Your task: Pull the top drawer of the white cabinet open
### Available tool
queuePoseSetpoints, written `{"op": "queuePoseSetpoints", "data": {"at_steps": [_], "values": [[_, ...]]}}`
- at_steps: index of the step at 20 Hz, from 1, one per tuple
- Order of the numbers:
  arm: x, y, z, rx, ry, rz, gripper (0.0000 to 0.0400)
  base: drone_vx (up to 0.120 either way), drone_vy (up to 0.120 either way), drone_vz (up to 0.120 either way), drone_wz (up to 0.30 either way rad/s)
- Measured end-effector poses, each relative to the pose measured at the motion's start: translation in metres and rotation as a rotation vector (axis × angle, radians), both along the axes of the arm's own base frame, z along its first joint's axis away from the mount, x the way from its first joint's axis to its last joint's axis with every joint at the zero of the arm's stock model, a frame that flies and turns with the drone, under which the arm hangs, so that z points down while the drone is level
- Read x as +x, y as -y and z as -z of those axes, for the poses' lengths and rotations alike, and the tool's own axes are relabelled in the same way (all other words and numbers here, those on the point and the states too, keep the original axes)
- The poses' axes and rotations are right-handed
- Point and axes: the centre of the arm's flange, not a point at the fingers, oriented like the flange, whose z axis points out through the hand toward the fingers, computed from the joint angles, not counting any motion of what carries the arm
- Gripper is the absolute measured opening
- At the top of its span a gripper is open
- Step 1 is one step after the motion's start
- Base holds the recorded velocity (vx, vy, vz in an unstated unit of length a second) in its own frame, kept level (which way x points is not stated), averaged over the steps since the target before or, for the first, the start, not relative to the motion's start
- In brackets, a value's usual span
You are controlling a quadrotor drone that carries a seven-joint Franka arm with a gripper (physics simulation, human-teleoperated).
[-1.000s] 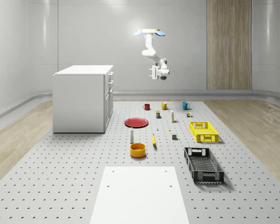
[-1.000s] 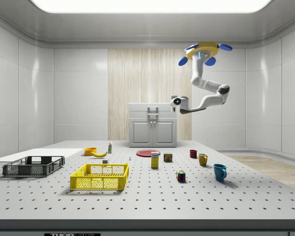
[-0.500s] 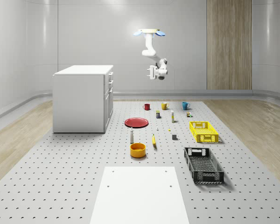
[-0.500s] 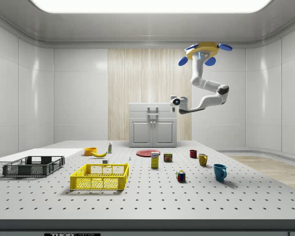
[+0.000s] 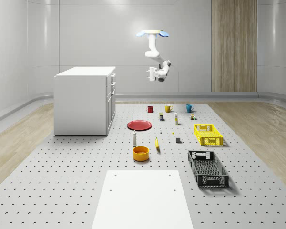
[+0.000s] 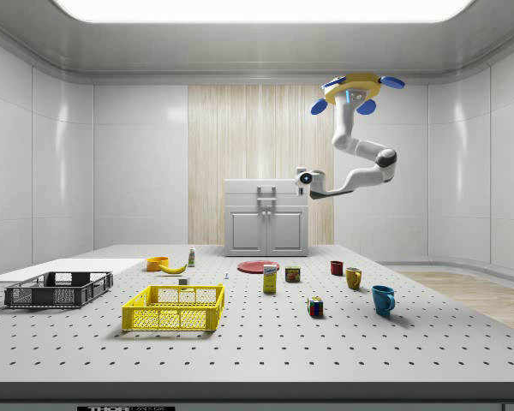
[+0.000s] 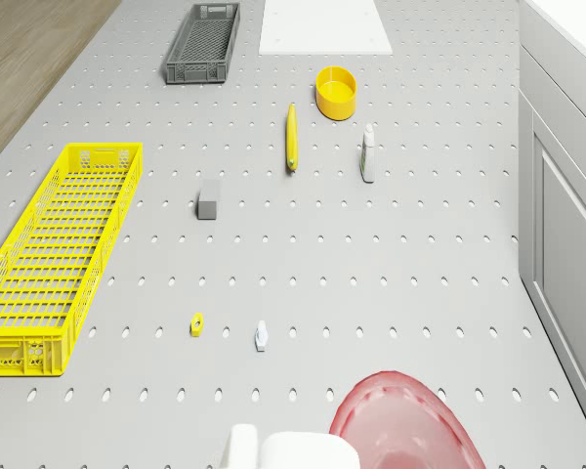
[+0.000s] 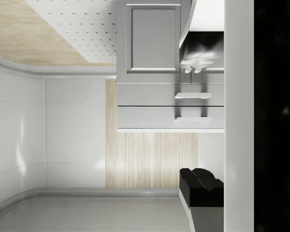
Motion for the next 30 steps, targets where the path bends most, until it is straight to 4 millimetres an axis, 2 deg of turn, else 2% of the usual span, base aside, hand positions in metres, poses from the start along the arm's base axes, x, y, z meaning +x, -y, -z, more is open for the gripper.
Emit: {"op": "queuePoseSetpoints", "data": {"at_steps": [30], "values": [[-0.001,-0.175,-0.001,0.001,0.000,0.000,0.0305,0.000,0.000,0.000,0.000]]}}
